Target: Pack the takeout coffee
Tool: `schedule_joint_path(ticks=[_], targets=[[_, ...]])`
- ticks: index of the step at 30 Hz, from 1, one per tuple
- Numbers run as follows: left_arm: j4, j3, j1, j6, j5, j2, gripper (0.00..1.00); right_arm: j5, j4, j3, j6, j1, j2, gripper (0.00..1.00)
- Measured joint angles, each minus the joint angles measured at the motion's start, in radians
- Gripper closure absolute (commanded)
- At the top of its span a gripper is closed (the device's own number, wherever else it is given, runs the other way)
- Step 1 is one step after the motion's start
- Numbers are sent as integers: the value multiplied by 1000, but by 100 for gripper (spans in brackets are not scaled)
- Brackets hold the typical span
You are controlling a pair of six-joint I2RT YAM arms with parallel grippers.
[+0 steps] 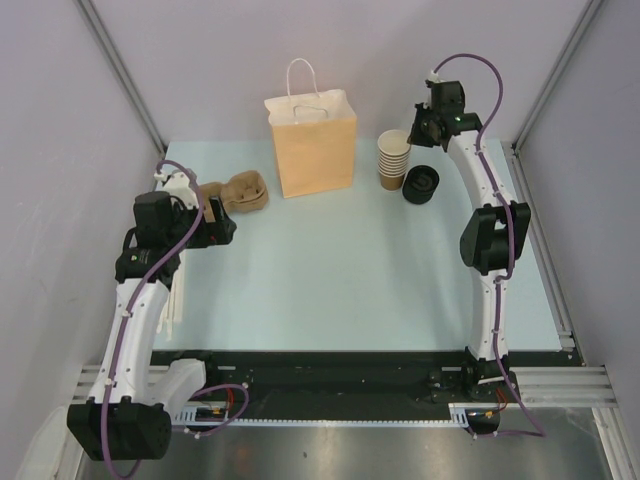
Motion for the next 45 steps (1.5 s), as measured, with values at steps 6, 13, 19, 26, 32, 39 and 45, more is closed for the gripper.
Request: schedule_joint_path(ticks=[6, 13, 19, 26, 32, 39, 45], targets=[[0, 0, 0, -1, 0, 8, 1, -35, 0, 0, 21, -14, 0, 100], [0, 0, 0, -8, 1, 13, 0, -66, 0, 0, 41, -33, 0, 100], [0, 0, 0, -8, 1, 13, 1, -80, 0, 8, 45, -46, -5, 100], [0, 0, 0, -8, 1, 13, 0, -98, -1, 17, 45, -50, -29, 100], [0, 0, 0, -8, 2, 13, 1, -119, -1, 35, 52, -60, -53, 100], [0, 0, 0, -8, 4, 20, 1, -159, -2, 46, 71, -88, -105, 100], [2, 0, 0, -7, 31, 23, 0, -205, -1, 51, 88, -111, -172, 100]])
